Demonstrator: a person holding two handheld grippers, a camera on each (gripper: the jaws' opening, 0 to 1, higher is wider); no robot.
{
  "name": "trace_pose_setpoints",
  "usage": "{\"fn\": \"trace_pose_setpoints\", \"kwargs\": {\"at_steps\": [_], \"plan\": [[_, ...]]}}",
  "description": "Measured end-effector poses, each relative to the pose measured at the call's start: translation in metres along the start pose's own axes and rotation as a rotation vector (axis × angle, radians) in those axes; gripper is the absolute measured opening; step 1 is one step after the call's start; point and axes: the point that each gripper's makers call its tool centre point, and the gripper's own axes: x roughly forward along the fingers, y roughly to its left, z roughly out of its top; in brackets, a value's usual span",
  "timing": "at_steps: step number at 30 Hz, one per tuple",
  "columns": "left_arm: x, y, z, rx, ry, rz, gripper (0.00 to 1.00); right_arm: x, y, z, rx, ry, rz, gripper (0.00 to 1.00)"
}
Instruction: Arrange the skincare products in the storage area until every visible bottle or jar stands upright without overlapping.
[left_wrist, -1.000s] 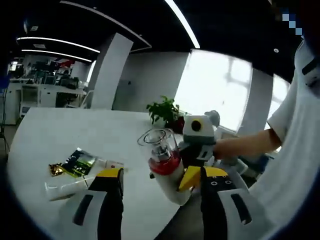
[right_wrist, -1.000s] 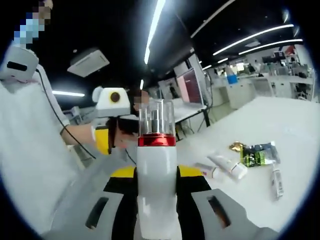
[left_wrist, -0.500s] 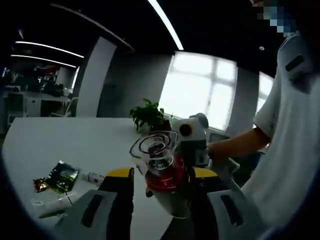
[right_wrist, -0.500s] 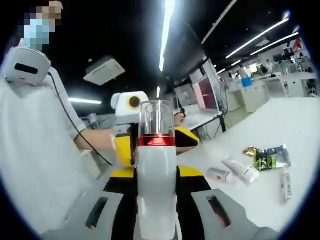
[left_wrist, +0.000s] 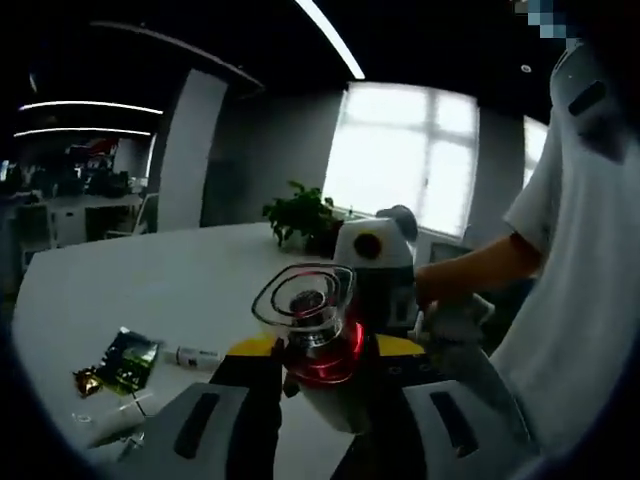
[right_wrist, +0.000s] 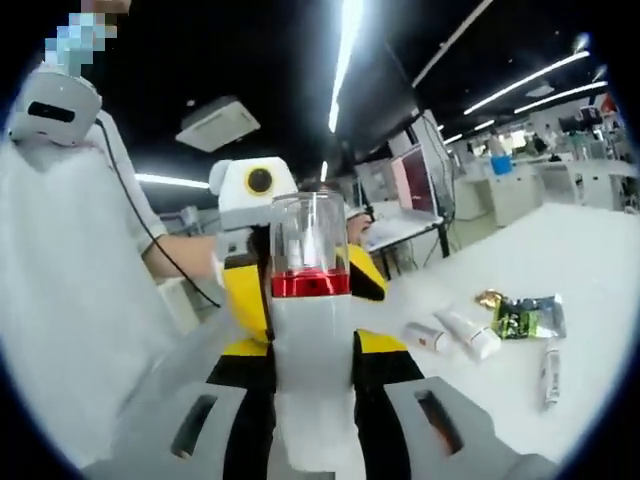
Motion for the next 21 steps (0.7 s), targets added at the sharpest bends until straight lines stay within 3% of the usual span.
{"fn": "trace_pose_setpoints", "kwargs": {"at_steps": [3, 10, 21], "plan": [[0.008, -0.003, -0.005, 0.070, 0.068, 0.010, 0.28, -0.003, -0.004, -0.007, -0.067, 0.060, -0.029, 0.30], [0.017, -0.005, -0.012, 0.083, 0.131, 0.000, 0.27, -0.007, -0.012, -0.021, -0.196, 0.160, -0.084, 0.29], [0.043, 0.009, -0.034, 0.122, 0.209, -0.062, 0.26, -0.016, -0.037, -0.048, -0.218, 0.205, -0.154, 0.28]]}}
